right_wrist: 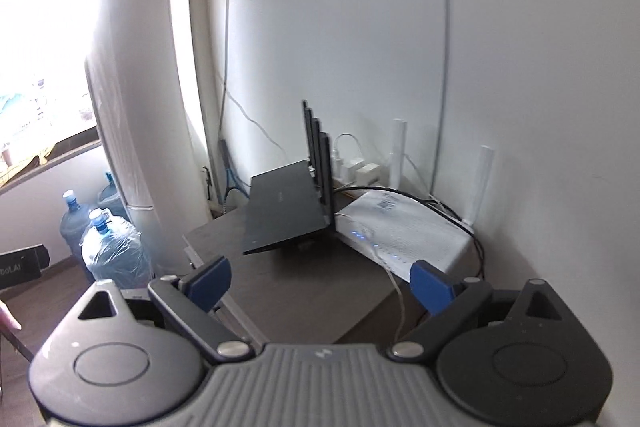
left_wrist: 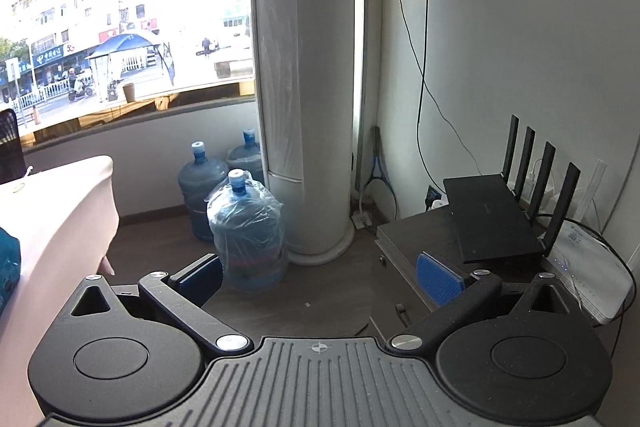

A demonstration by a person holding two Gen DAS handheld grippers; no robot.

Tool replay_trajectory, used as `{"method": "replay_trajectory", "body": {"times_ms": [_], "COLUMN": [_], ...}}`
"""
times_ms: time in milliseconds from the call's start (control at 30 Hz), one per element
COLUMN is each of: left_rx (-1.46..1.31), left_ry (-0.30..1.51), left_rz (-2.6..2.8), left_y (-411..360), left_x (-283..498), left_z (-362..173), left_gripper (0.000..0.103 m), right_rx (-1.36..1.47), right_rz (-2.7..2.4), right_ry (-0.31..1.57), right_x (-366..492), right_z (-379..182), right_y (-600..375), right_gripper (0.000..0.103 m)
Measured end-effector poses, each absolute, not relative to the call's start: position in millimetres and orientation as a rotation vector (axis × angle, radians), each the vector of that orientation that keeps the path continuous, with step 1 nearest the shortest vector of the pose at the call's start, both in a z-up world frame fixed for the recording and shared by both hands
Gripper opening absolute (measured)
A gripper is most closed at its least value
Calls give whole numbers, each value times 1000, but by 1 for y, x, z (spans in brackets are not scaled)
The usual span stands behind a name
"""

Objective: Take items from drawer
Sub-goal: 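Carry both tools across the room toward the dark wooden cabinet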

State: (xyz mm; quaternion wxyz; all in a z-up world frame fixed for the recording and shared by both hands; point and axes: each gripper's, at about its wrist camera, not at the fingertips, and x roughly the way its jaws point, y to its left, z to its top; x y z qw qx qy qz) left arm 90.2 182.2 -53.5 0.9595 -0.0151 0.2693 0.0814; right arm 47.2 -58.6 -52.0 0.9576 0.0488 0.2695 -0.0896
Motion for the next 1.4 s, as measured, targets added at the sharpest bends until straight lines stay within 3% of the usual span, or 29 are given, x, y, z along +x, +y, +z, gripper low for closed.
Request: {"method": "replay_trajectory", "body": {"times_ms": [200,367,933,1400], "left_rx": [-81,-144,-120,-300], "left_ry": [427,371,467,416], "left_rz": [172,173,218,117], "left_y": [215,216,206,249], "left_x": [90,65,80,18], "left_z": [-32,-61,-123,-117], "left_gripper": [103,103,103,103], "right_rx": [89,63,60,-49], "right_rz": [-69,-18,-52,-152], "right_ry": [428,359,497,493], "right_x": [64,59,70,-13], "right_z": [-29,-54,-138,-105], "right_y": [-16,-1,-31,-11], "right_gripper": [97,101,100,100]}}
